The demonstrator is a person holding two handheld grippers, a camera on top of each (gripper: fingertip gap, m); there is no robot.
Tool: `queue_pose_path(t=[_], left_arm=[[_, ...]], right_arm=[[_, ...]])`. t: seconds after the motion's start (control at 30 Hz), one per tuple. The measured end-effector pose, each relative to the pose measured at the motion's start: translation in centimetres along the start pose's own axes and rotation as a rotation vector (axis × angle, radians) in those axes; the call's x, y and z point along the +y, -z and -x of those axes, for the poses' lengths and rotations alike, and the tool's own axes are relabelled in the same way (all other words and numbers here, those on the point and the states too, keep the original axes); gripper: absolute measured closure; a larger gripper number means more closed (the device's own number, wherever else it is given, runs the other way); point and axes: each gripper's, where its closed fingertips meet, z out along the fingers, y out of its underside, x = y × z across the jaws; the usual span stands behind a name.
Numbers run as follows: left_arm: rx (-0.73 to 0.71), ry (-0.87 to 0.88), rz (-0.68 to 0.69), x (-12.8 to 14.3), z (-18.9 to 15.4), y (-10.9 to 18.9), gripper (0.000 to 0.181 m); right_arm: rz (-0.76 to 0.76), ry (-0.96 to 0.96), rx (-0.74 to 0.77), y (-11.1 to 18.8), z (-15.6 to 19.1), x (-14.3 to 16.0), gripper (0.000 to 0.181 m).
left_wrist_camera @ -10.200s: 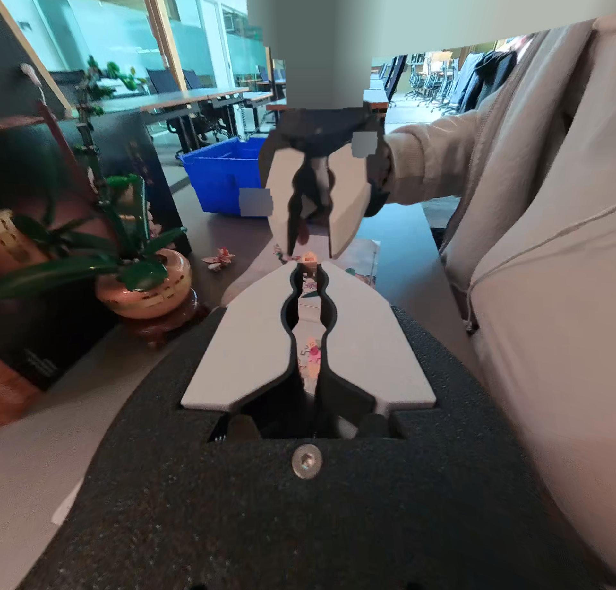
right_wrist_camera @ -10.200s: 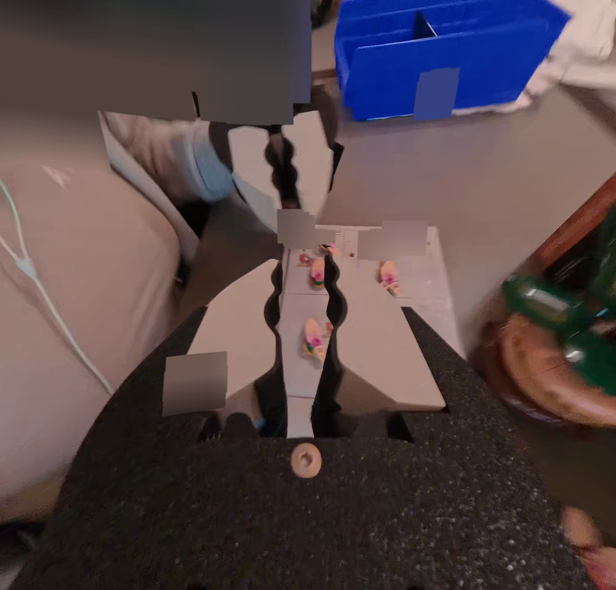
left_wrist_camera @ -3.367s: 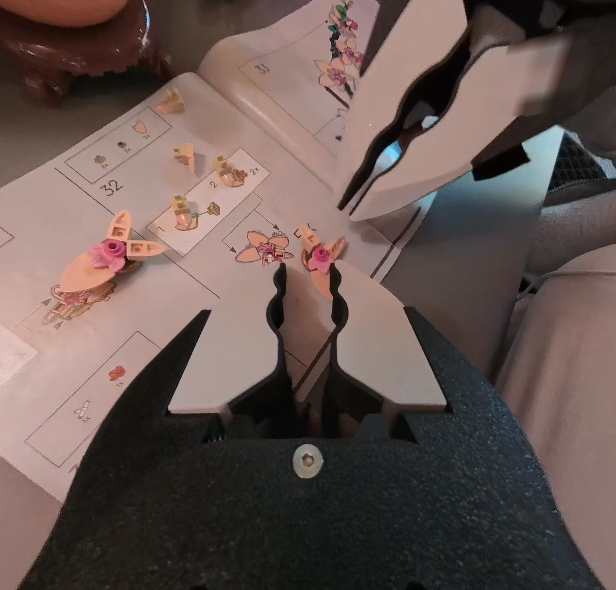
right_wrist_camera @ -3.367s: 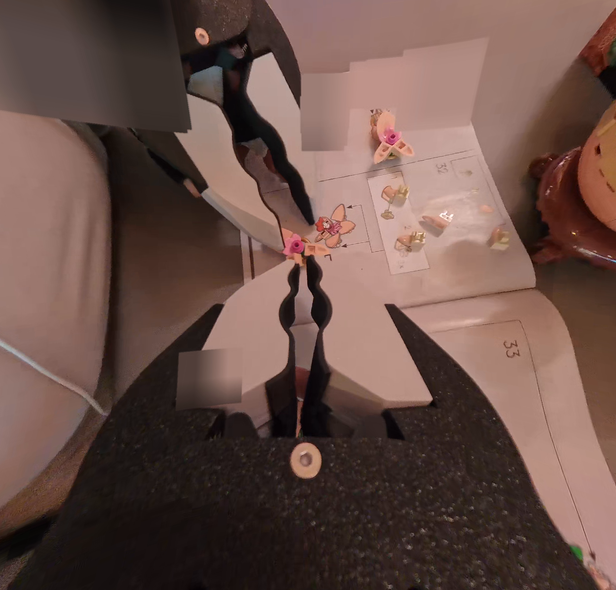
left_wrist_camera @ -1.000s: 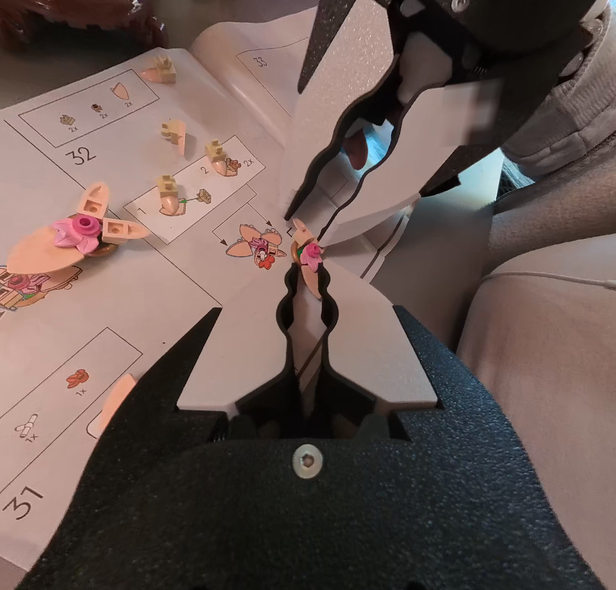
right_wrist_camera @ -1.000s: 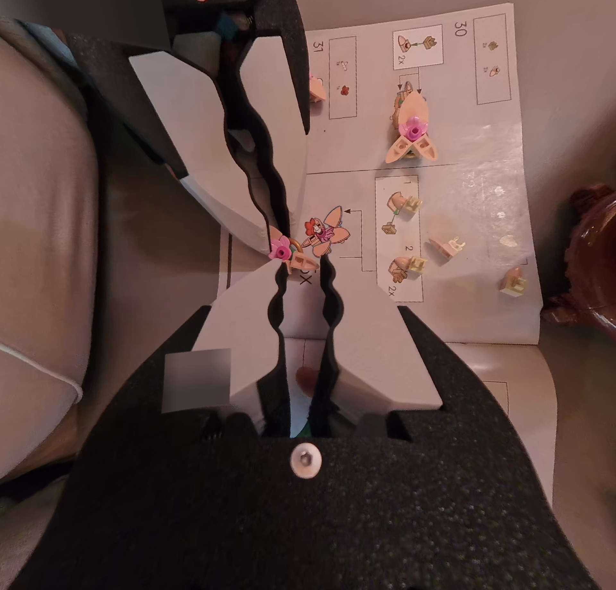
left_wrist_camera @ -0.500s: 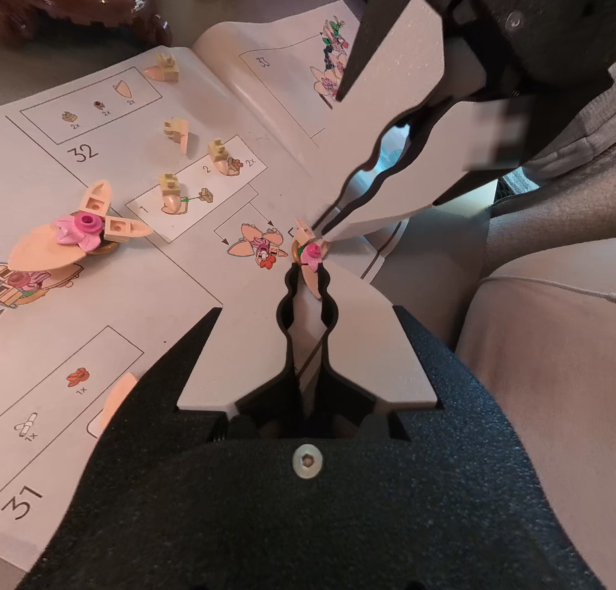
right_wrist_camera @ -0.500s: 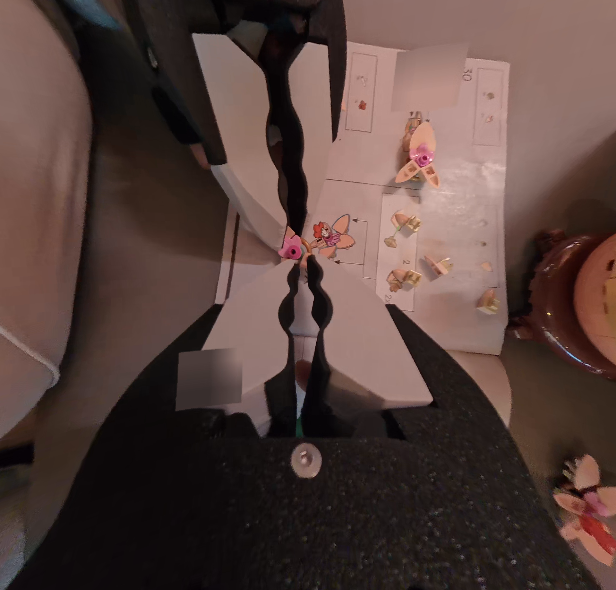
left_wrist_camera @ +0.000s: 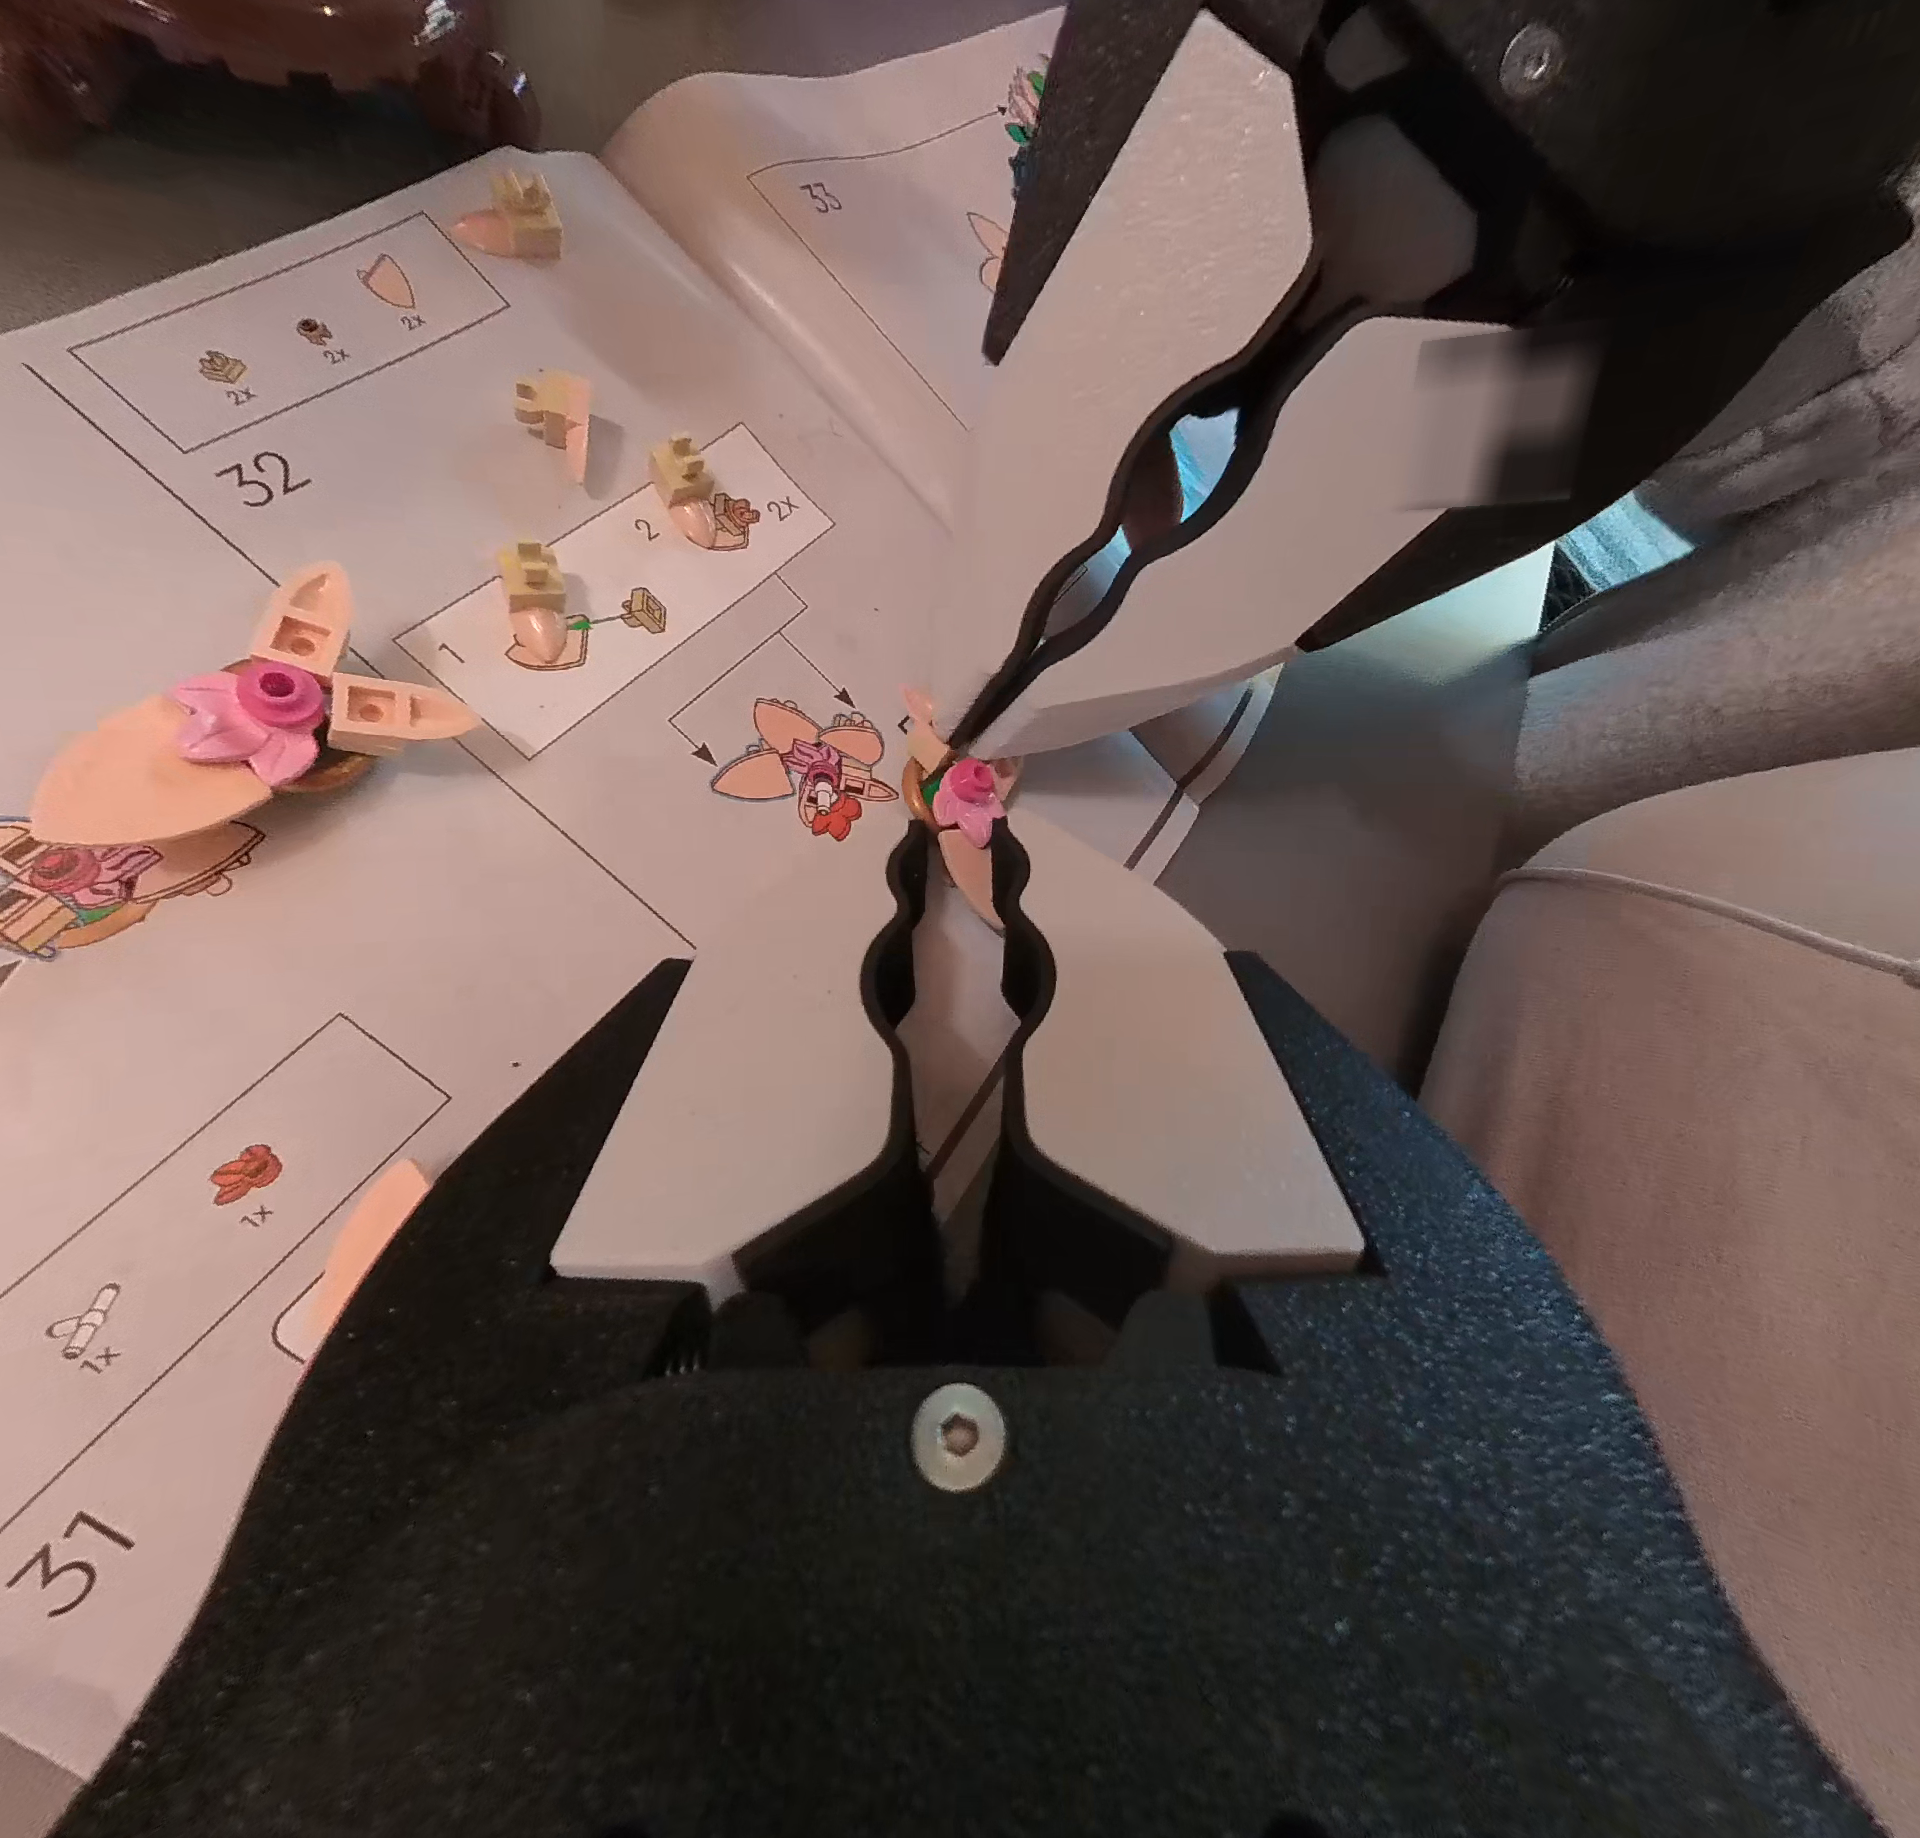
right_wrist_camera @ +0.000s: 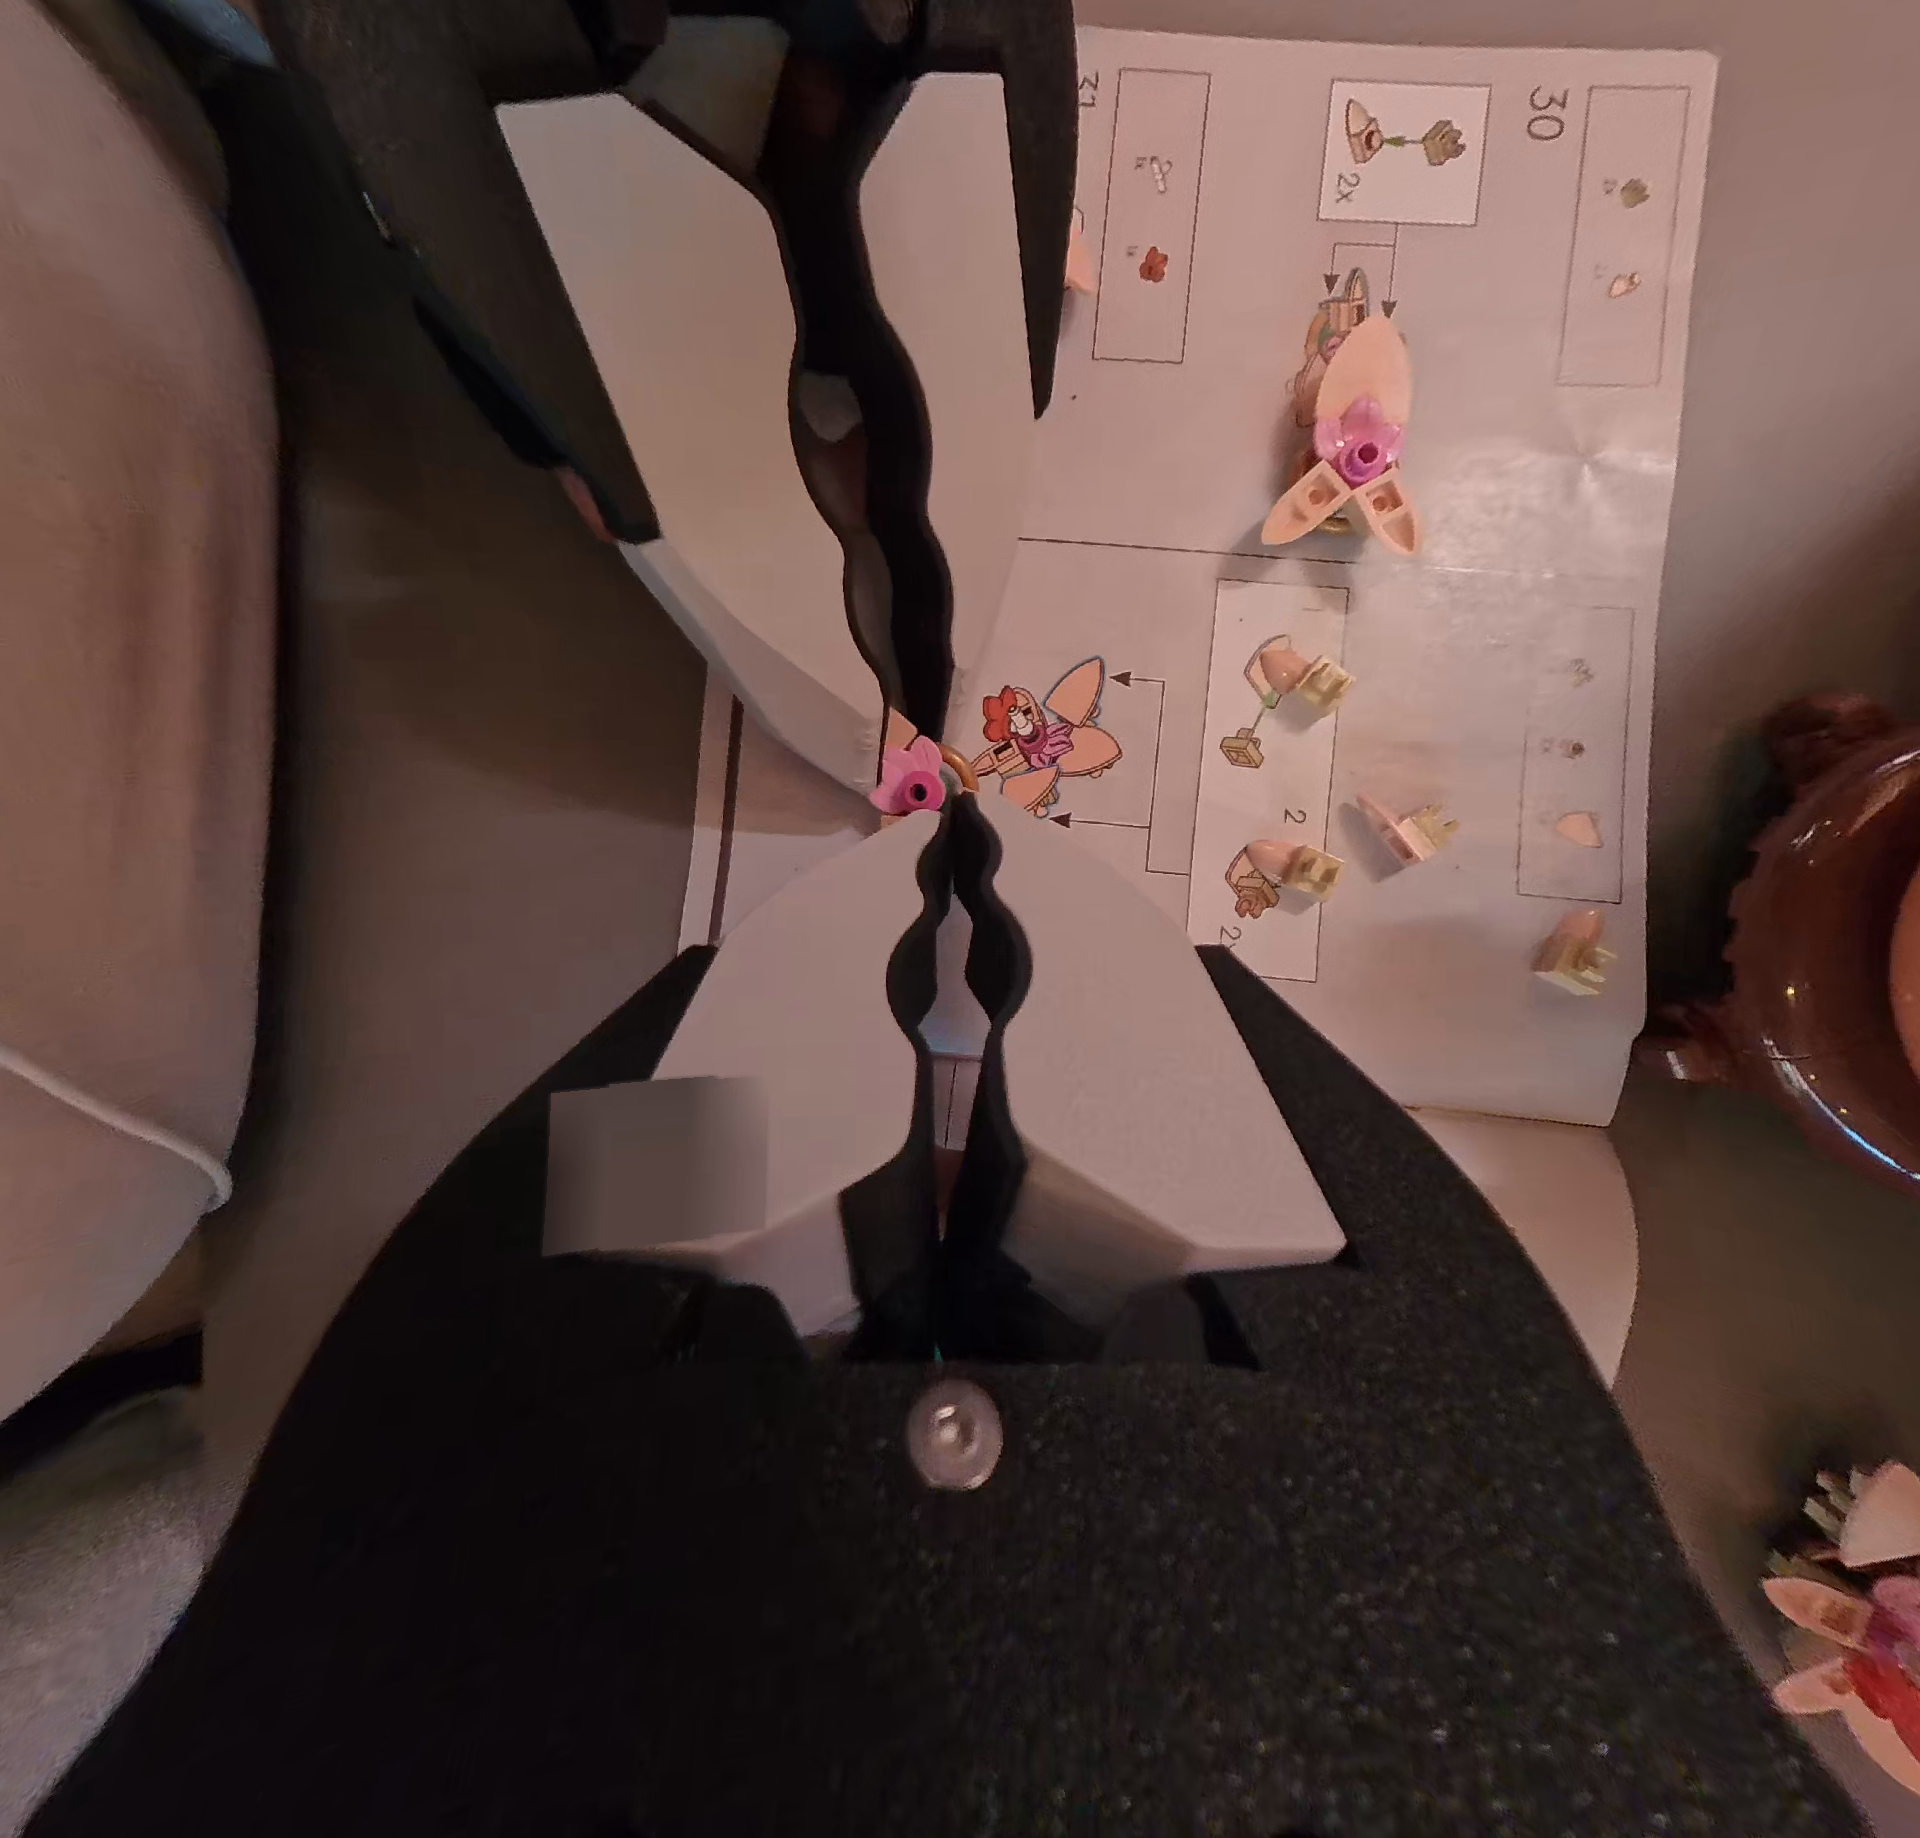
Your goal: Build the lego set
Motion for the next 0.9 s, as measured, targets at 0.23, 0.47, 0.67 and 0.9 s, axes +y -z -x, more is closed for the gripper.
queue_pose_path(t=[0.23, 0.47, 0.67, 0.9], left_arm=[[0.001, 0.002, -0.002, 0.0, 0.0, 0.0, 0.169], [0.001, 0.002, 0.000, 0.0, 0.0, 0.0, 0.169], [0.001, 0.003, 0.000, 0.0, 0.0, 0.0, 0.170], [0.001, 0.004, -0.001, 0.0, 0.1, 0.0, 0.170]], right_arm=[[0.039, 0.007, -0.034, 0.0, 0.0, 0.0, 0.181], [-0.021, -0.018, -0.103, 1.0, 0.3, -0.4, 0.173], [0.006, 0.031, -0.057, 0.2, 0.3, 0.1, 0.175], [0.007, 0.029, -0.069, 0.1, 0.2, 0.0, 0.176]])
